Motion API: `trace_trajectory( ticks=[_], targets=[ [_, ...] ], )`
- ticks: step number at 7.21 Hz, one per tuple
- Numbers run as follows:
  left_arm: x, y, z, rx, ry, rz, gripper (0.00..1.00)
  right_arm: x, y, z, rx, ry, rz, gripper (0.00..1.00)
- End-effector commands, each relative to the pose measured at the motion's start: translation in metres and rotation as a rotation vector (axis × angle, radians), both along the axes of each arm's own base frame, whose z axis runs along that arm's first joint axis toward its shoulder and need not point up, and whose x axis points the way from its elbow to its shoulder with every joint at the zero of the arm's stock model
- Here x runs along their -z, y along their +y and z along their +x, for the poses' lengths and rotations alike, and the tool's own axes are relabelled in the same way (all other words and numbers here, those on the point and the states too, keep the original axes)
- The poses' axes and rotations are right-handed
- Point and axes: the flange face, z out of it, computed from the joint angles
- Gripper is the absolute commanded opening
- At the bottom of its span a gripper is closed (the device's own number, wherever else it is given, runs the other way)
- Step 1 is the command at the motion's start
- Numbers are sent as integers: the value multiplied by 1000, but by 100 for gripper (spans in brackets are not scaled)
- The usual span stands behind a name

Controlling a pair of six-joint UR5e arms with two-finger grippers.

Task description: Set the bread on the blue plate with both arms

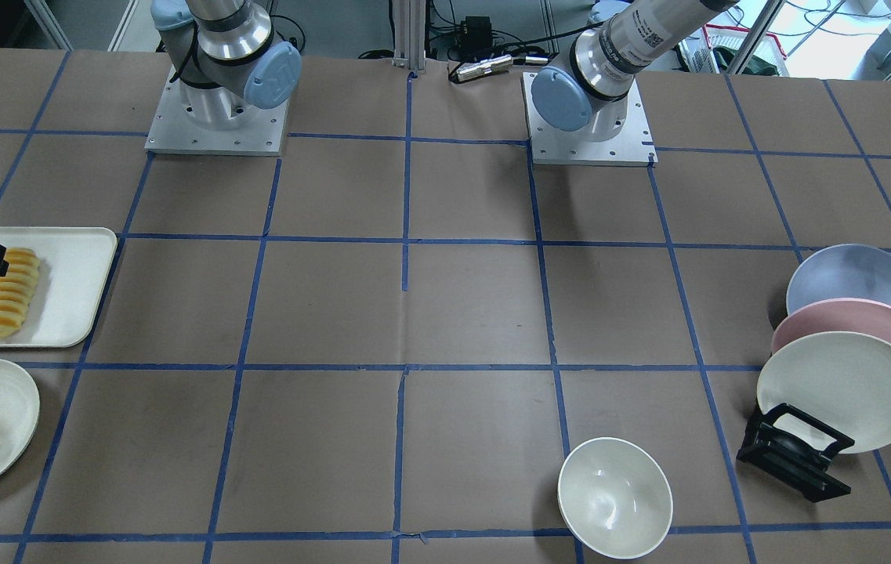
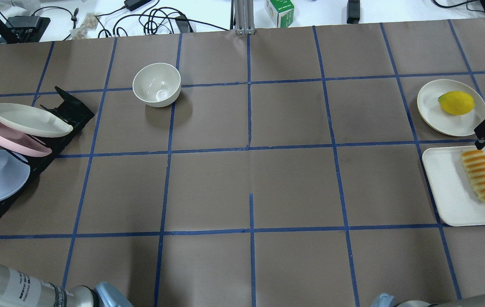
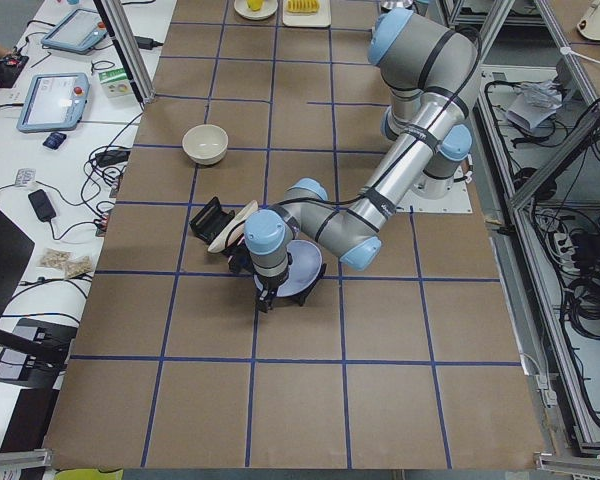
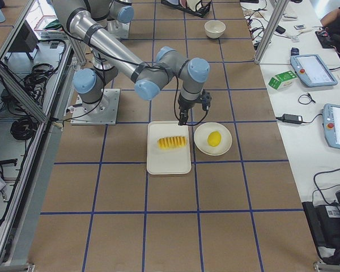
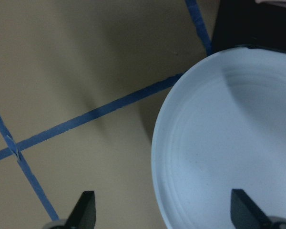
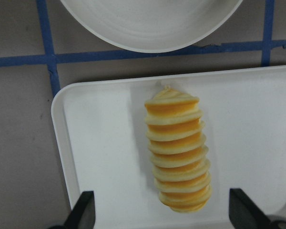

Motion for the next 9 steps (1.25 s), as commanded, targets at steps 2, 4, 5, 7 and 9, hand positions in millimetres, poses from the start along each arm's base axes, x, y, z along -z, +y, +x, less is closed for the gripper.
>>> trace_trajectory(
  ticks=[2,4,5,7,9],
  targets=[
    [18,-4,1,-77,47,-8,67,60,22,-9,1,-19,58,100],
    [22,-4,1,-107,52,-4,31,78,19,-24,5,31,73,100],
    [23,-4,1,-108,53,-3,15,87,18,-24,5,18,82,100],
    [15,-5,1,-104,44,-11,0,102,14,-28,0,17,88,100],
    [9,-4,0,-108,70,12,0,106,15,-27,-9,6,93,94]
  ],
)
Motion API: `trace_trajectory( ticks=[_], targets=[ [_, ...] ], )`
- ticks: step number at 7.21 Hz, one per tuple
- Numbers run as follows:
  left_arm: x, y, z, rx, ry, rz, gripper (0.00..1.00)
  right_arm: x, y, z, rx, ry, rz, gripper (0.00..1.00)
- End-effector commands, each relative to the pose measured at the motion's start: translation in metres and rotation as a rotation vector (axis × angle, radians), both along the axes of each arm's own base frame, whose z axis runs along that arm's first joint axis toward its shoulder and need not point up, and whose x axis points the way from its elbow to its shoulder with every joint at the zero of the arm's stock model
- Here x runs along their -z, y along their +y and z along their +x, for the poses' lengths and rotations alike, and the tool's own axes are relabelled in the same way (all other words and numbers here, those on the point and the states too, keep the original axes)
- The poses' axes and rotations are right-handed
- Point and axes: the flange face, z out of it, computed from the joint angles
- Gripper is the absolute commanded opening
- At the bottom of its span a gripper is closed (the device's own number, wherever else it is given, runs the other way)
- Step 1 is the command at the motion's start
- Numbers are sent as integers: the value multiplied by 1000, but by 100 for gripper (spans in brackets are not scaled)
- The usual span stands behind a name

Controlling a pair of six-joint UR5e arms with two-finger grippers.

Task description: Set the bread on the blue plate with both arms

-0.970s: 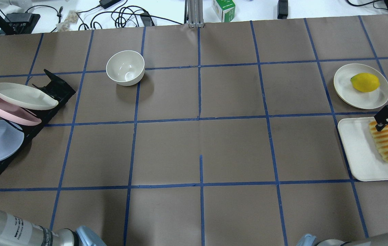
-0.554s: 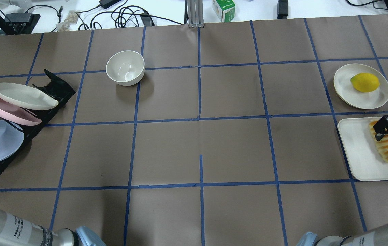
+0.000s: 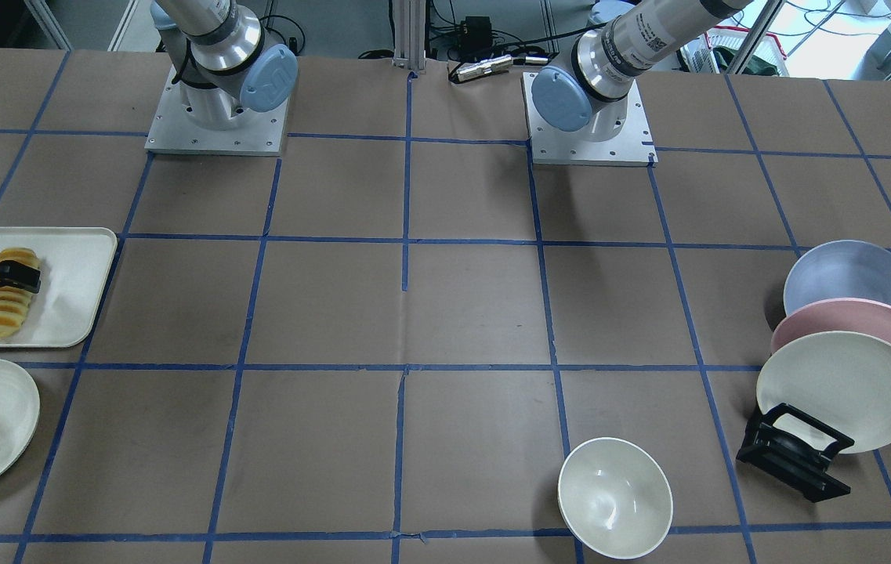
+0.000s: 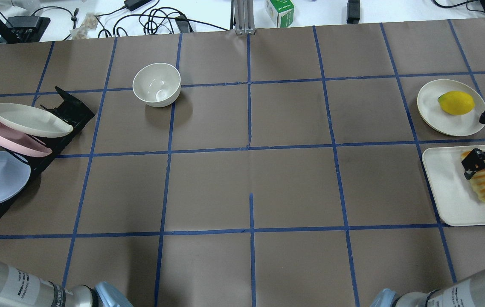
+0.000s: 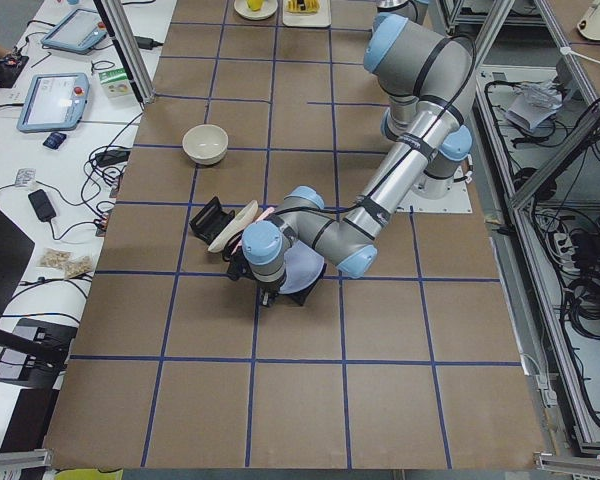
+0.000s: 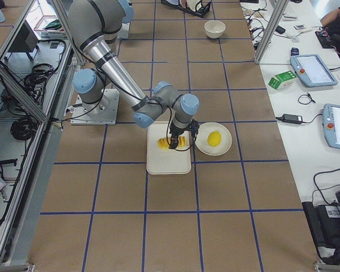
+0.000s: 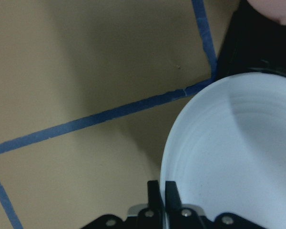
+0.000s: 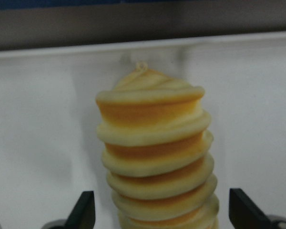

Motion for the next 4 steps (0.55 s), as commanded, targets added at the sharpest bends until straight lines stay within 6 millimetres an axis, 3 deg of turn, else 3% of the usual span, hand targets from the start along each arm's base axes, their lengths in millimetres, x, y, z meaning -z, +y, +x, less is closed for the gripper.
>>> trace_trajectory(
  ticks=[1,3,4],
  targets=[
    [0,1,1,-3,20,14,0,2,0,0,7,-1,1,66],
    [-22,5,-2,-2,23,20,0,-1,-2,-1,-1,-4,-4,0],
    [-36,14,7,-22,44,38,0,-6,-2,-1,-1,-1,-11,0]
  ],
)
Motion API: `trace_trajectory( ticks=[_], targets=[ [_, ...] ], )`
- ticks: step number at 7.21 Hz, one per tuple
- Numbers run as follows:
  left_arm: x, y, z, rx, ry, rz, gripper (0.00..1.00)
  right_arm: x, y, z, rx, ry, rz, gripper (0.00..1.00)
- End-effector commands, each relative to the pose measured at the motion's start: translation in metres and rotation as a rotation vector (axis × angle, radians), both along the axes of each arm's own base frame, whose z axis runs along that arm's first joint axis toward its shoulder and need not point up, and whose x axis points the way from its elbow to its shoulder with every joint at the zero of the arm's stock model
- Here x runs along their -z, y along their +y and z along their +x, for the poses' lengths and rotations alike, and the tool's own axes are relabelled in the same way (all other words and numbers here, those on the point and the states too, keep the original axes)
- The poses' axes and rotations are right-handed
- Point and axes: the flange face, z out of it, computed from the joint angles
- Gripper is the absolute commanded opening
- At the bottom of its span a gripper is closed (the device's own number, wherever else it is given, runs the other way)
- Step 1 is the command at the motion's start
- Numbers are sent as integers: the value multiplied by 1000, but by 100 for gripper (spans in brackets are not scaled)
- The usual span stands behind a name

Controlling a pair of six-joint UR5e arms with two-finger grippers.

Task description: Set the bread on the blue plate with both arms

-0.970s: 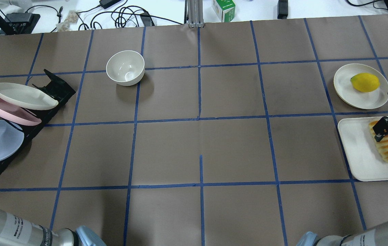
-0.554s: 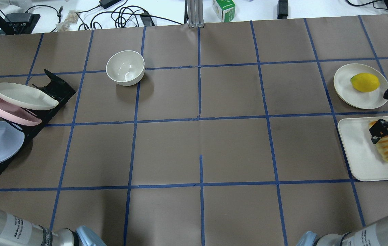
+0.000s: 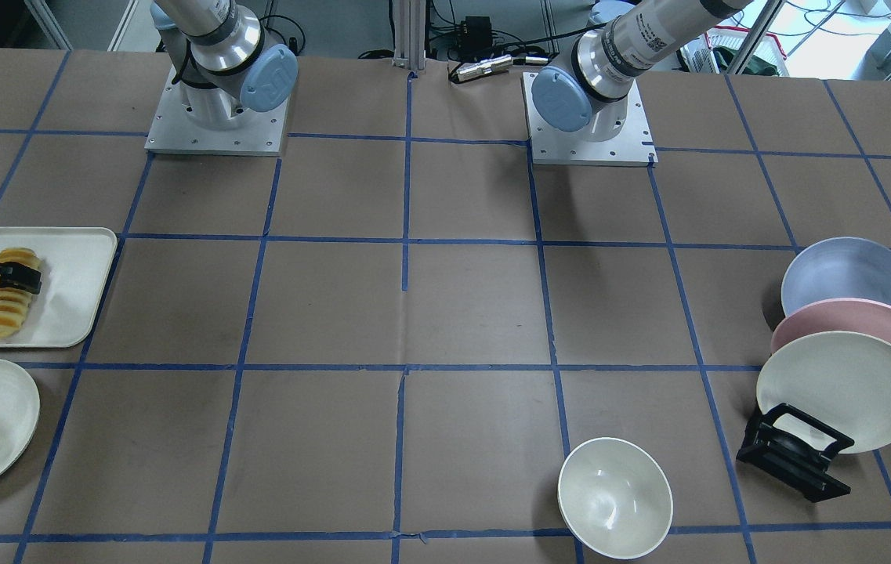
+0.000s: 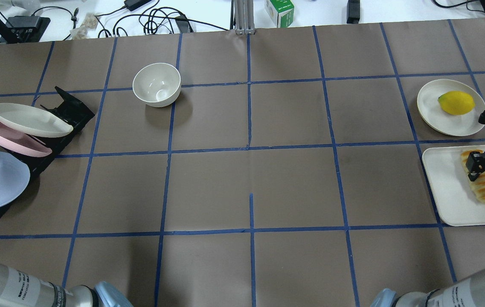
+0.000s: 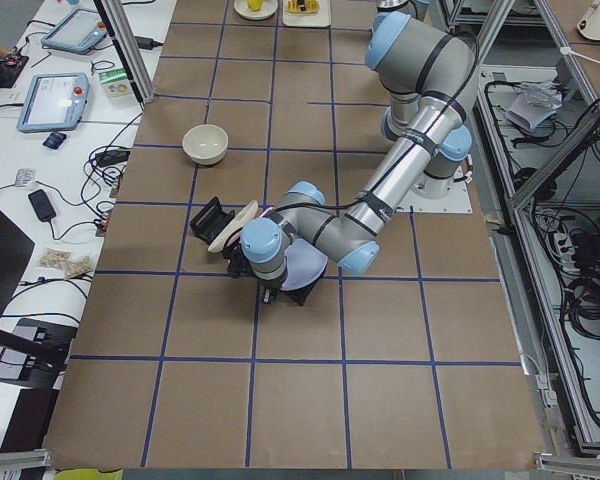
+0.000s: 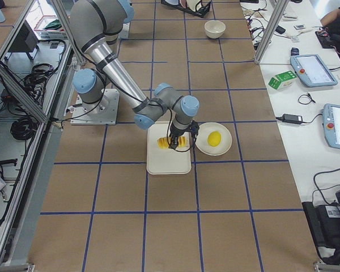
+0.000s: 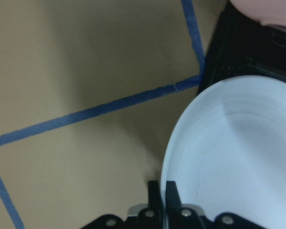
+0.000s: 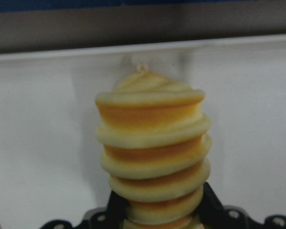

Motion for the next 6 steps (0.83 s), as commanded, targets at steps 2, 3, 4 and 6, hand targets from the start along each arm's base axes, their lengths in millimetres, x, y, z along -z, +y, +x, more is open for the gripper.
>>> trace_trajectory(
  ticks=[2,3,4,6],
  targets=[
    [-36,20,5,-21,69,54,0,-28,-18,-1,1,-14,-75,0],
    [-44,26,-2,-24,83,65,0,-53,-27,0,-2,-28,-71,0],
    [-67,33,-20,-29,123,93,0,-81,-44,11,-34,-31,-65,0],
    [-104,48,-82,-101,235,97,0,-136,-82,45,-78,-42,-46,0]
  ],
)
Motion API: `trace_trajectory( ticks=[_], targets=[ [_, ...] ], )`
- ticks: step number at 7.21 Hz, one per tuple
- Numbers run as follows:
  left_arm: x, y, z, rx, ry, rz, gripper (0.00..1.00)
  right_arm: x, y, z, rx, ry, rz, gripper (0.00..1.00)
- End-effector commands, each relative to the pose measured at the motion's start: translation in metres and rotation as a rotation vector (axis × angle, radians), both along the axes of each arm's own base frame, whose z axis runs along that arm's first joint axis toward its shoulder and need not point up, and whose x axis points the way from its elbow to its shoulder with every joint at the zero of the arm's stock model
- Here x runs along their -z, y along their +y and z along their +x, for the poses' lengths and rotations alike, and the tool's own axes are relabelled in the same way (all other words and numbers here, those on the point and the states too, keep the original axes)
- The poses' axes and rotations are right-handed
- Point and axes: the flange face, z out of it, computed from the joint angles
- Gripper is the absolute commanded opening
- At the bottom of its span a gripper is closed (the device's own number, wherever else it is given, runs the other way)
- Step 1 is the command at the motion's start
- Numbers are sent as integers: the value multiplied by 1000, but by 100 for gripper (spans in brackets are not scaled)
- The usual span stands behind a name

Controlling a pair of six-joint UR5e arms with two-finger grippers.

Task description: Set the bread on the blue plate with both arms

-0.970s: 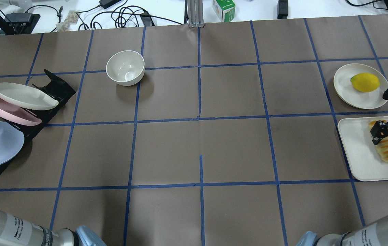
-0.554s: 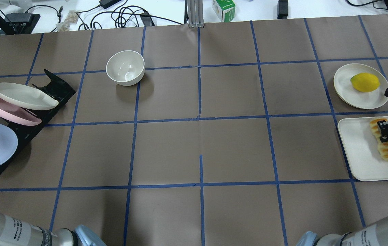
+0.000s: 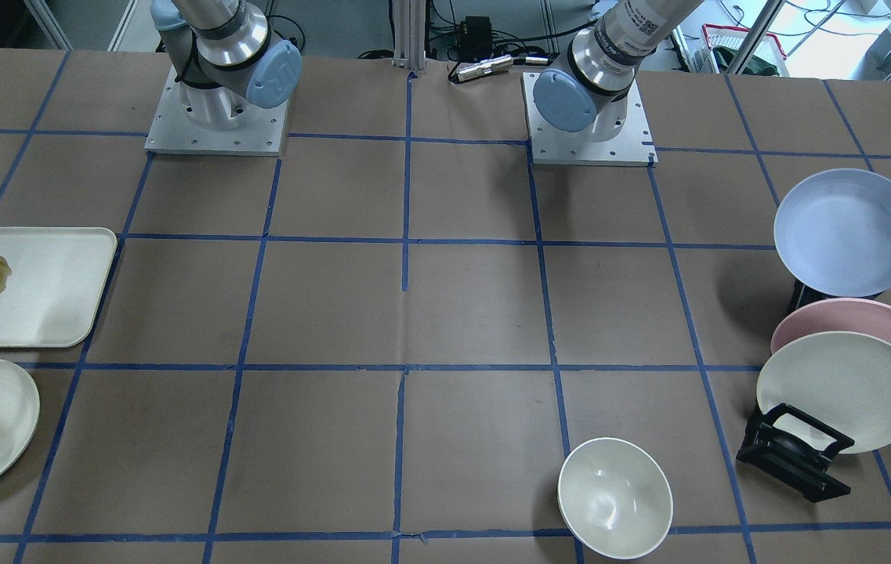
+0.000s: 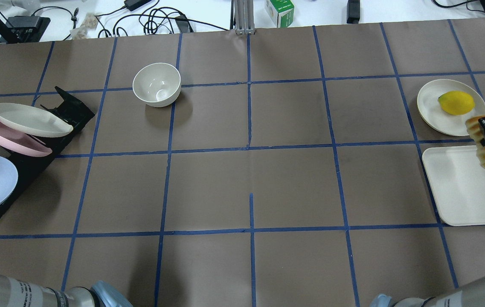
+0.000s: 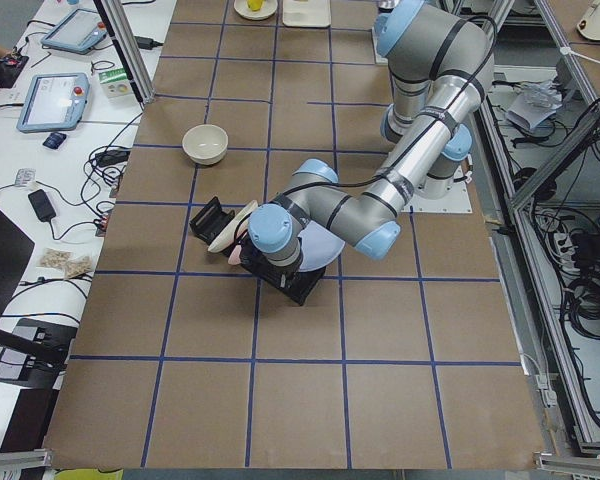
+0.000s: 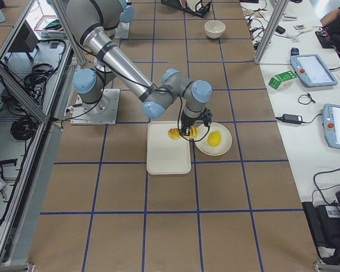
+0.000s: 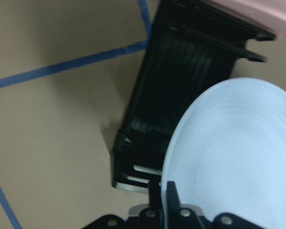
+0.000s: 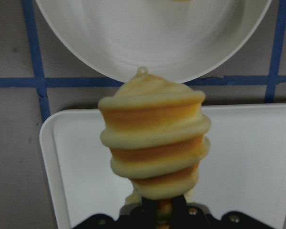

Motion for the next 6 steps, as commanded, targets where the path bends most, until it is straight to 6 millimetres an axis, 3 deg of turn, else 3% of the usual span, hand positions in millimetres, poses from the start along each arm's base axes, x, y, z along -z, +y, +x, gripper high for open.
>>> trace_trajectory(
  ticks=[1,2,3,6],
  targets=[
    [-19,21,-74,-39,76,28,0,-59,-37,48,-41,-22,11,0],
    [-13,27,-122,-113,104,45,0,-76,-48,76,-25,-17,22,0],
    [-11,15,-182,-103,138,38,0,-88,-56,107,-40,-27,27,0],
    [-1,-63,-390,-226,119,-21,0,-108,-57,189,52,-57,-10,0]
  ],
)
